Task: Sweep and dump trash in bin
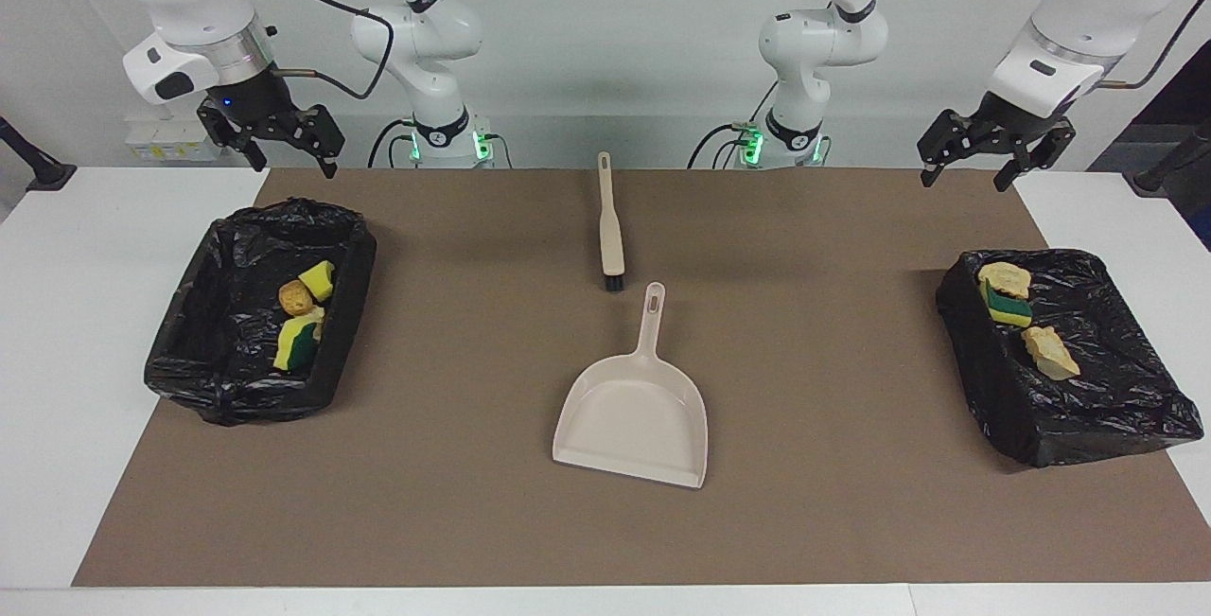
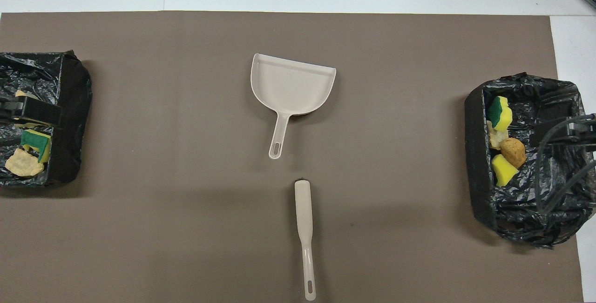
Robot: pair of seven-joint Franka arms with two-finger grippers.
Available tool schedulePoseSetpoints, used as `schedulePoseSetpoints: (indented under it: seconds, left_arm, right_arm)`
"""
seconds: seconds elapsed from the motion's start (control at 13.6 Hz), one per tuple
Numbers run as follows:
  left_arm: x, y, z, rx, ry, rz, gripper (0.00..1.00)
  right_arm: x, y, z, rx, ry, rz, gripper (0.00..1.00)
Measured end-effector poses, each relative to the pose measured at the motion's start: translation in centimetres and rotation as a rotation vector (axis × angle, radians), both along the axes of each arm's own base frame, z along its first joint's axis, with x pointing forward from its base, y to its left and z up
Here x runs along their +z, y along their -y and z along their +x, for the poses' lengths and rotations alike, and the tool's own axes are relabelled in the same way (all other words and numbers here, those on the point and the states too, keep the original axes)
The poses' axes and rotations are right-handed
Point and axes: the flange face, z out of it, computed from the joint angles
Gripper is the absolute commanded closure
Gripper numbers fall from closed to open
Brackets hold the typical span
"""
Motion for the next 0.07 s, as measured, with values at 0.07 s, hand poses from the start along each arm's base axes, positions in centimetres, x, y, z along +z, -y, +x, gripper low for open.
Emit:
schedulePoseSetpoints:
  seconds: [0.07]
  left_arm:
    - [-0.03, 0.06, -0.07, -0.002, -0.005, 0.000, 0.00]
  right_arm:
    - [0.00, 0.00, 0.00, 0.000, 0.000, 0.000, 0.00]
